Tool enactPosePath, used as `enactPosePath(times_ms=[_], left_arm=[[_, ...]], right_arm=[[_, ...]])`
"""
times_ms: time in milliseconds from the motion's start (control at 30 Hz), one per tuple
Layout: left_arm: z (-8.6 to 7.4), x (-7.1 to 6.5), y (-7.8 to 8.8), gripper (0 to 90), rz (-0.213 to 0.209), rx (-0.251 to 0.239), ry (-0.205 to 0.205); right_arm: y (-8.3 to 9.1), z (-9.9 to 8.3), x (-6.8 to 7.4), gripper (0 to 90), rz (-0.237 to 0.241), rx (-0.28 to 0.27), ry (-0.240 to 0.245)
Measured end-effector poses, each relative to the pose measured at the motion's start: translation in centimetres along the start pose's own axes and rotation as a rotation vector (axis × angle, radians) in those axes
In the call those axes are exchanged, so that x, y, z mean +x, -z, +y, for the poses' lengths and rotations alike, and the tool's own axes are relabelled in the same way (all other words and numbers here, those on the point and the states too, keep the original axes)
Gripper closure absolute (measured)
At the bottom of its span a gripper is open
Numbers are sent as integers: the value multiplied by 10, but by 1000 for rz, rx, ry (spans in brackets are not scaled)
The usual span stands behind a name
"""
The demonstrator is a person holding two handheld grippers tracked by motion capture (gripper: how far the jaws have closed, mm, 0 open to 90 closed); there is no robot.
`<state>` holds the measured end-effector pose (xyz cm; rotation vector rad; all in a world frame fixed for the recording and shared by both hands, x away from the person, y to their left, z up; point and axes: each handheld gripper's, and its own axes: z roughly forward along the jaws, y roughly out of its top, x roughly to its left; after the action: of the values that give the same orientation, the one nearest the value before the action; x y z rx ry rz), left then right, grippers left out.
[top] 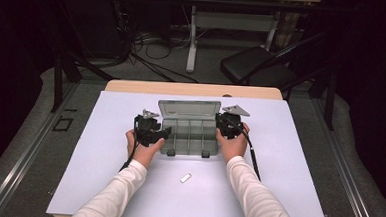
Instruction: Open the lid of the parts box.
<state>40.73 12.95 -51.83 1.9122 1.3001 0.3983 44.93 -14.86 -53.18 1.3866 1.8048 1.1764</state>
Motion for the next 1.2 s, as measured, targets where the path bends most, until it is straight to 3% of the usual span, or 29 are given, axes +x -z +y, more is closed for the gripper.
enactPosePath(times_ms=[133, 433, 667, 1200], left_arm=[[-6, -2, -1, 499, -3, 15, -10], [-26, -3, -13, 505, 56, 59, -67], [-33, 2, -19, 530, 64, 73, -48], [-35, 5, -24, 606, 60, 72, -59]], right_arm=[[0, 0, 0, 861, 0, 0, -1], [0, 0, 1, 860, -1, 1, -1], [1, 0, 1, 861, -3, 2, -1], [1, 0, 1, 861, -6, 1, 1]])
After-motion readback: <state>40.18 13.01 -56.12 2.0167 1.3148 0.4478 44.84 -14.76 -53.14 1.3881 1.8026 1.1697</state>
